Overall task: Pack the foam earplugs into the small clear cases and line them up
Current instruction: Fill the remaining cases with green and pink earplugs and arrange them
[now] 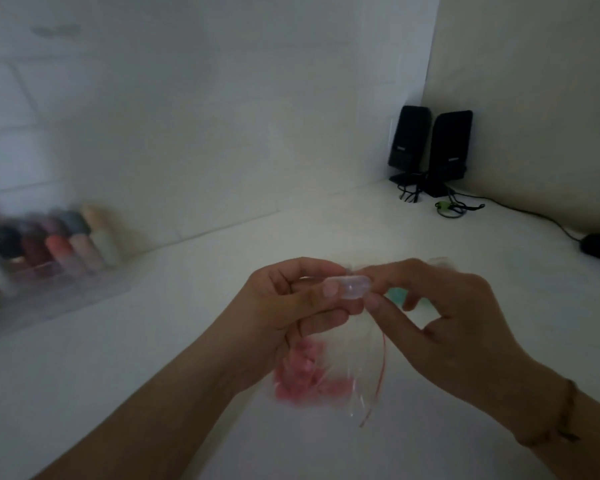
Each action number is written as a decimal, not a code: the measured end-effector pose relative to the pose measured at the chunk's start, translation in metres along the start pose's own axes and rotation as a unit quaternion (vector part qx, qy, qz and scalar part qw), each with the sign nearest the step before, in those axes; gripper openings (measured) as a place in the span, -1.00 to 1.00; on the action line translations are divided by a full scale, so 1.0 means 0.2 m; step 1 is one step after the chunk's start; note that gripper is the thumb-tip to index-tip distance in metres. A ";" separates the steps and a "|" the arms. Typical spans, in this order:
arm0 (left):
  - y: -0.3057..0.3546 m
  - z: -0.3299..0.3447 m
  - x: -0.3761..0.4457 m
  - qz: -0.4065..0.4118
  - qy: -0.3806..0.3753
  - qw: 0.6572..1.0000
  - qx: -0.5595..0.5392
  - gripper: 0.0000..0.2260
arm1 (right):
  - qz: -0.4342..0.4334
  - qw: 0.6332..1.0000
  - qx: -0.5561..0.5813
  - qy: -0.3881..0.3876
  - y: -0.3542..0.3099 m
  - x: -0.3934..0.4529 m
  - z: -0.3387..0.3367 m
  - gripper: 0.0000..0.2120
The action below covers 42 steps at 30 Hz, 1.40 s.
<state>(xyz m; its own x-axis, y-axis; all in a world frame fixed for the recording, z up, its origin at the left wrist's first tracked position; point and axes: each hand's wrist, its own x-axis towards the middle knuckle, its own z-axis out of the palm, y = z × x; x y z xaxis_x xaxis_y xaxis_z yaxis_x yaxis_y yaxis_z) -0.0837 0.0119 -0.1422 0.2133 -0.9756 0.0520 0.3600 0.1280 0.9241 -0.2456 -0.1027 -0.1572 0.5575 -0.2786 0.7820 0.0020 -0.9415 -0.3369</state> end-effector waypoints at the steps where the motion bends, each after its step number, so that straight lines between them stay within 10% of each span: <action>1: 0.00 0.00 0.00 0.003 0.008 1.000 0.015 -0.75 | 0.003 1.000 0.005 0.001 0.00 0.00 0.00 -0.89; 22: -0.04 0.00 0.00 0.056 0.000 0.987 0.152 -0.63 | -0.002 0.996 -0.084 -0.006 -0.02 0.00 0.01 -0.79; 28: -0.02 -0.04 0.05 0.047 0.071 0.994 0.072 -0.75 | 0.066 0.994 -0.021 -0.086 -0.02 0.02 -0.05 -0.80; 33: 0.02 -0.11 0.07 0.018 0.120 0.991 -0.060 -0.79 | 0.026 0.930 -0.002 -0.366 0.02 0.01 -0.10 -0.79; 42: -0.01 -0.11 0.08 0.006 0.091 0.992 -0.082 -0.79 | 0.027 0.925 -0.090 -0.369 -0.05 -0.08 0.03 -0.65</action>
<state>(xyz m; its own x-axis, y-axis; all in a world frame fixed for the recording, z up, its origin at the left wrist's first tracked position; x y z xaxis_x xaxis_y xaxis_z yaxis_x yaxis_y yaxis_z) -0.0608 0.0002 -0.1517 0.3738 -0.9273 -0.0212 0.4966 0.1808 0.8489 -0.2488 -0.0878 -0.1695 0.9674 -0.1845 0.1736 -0.1445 -0.9647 -0.2202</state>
